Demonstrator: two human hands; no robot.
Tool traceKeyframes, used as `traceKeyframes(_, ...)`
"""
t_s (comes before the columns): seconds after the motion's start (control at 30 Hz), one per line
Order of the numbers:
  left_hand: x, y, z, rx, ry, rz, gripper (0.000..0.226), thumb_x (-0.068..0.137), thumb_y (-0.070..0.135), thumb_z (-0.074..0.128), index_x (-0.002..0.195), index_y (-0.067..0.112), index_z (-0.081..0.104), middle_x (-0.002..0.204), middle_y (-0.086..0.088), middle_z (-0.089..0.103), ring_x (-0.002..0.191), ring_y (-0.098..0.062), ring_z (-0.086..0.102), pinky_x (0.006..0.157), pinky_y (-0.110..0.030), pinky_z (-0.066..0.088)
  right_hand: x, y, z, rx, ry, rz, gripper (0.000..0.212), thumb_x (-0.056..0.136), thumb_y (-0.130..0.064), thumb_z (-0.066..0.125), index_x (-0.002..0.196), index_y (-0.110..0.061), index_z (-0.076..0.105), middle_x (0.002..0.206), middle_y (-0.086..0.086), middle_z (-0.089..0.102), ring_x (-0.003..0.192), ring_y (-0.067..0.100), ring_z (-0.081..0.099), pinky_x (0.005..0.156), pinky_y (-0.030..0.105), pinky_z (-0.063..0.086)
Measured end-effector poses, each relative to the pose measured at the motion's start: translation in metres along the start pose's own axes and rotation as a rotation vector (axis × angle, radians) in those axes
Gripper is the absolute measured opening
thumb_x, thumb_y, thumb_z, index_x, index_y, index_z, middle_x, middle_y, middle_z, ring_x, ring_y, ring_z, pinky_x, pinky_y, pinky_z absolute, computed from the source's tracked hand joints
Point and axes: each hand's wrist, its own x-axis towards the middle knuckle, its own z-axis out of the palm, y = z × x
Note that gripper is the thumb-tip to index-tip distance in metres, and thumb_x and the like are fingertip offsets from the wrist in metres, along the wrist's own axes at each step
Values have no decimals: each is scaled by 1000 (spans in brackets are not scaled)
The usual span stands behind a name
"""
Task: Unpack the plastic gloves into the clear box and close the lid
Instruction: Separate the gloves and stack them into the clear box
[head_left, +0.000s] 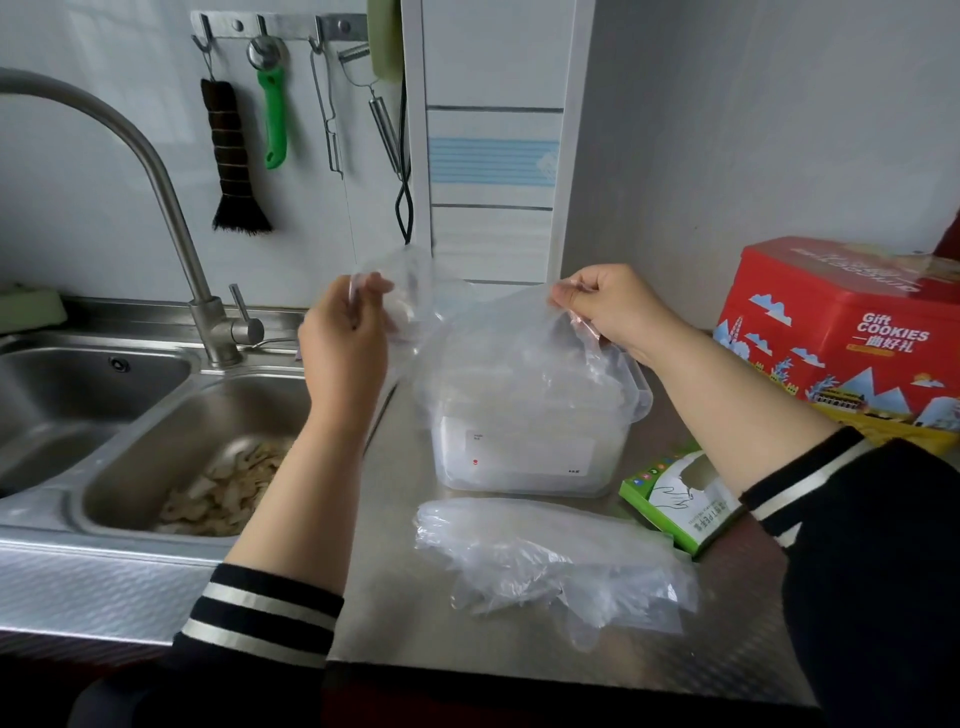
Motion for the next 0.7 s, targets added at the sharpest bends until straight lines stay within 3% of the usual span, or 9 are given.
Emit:
traceKeyframes(0.1,13,-1,-4,-4,30,-15,21,97,20,46,86,27,63,51,19,59,52,-1,52,60,-26,41,7,13,-1,-187,24,35,27,94,-25,60,86,0,60,61,7,44,50,16,36,43,19,33)
traceKeyframes(0.3,5,-5,-8,-74,30,-13,25,101,31,46,89,20,65,53,8,58,45,0,44,55,-26,37,7,40,-2,-631,86,27,26,94,-31,55,79,-10,56,72,4,56,70,25,51,58,30,34)
traceKeyframes(0.4,-5,-4,-2,-120,-12,-12,24,100,32,48,85,24,65,51,9,57,43,0,42,51,-23,34,3,43,2,-904,39,27,19,94,-33,52,104,-19,58,103,6,62,94,29,57,68,31,39)
traceKeyframes(0.5,-11,1,2,-118,-97,8,23,100,33,49,82,29,64,57,7,58,43,-1,39,49,-25,31,1,41,-1,-1057,57,-42,43,91,-39,60,127,-19,48,127,8,48,116,30,47,88,38,41)
traceKeyframes(0.63,-13,11,5,-118,-224,41,23,100,34,49,84,29,64,56,12,61,50,-13,41,50,-25,31,1,35,-15,-1057,255,-205,49,89,-44,62,128,-18,50,132,9,44,119,31,43,97,42,34)
traceKeyframes(0.7,-13,15,7,-120,-284,71,23,98,37,50,83,31,65,57,12,63,54,-19,43,53,-29,35,-3,25,-17,-672,349,-384,41,91,-46,58,117,-15,59,120,7,56,110,25,53,96,40,42)
